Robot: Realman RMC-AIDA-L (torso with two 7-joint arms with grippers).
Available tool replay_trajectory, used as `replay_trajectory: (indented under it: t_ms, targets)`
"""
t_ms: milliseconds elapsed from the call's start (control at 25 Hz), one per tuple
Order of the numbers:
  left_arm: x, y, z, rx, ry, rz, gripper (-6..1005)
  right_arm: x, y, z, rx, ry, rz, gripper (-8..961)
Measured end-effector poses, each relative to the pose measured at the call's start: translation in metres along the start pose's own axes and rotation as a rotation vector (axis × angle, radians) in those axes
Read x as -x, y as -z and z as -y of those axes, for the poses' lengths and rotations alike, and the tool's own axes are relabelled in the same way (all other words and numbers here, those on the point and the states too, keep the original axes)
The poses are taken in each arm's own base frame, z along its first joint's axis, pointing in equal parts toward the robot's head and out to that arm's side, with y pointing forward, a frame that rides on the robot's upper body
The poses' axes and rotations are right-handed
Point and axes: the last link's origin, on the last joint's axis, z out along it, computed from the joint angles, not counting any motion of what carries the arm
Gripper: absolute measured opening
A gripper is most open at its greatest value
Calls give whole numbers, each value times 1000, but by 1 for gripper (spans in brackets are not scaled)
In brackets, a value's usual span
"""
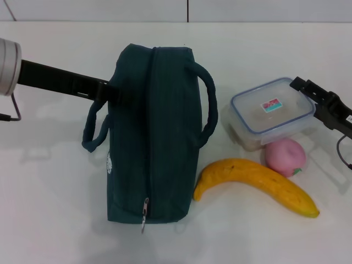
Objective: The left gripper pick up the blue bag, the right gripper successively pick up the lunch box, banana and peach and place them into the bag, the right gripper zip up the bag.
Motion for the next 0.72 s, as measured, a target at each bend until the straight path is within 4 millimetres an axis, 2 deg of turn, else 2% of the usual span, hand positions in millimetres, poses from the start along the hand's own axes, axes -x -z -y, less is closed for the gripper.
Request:
replay_trajectory:
  t_ms: [320, 440, 640, 720]
  targets:
    - [6, 2, 3, -3, 16, 0, 50, 2, 4, -2, 25, -15, 27, 726]
    - [4, 1, 2, -2, 10, 1, 50, 2, 5, -3, 34, -16, 27, 489]
    - [4, 1, 2, -1, 8, 2, 50, 2, 5, -6, 52, -16, 27, 247]
    - [4, 1, 2, -1, 9, 1, 50, 2, 4, -7, 58, -18, 26, 213]
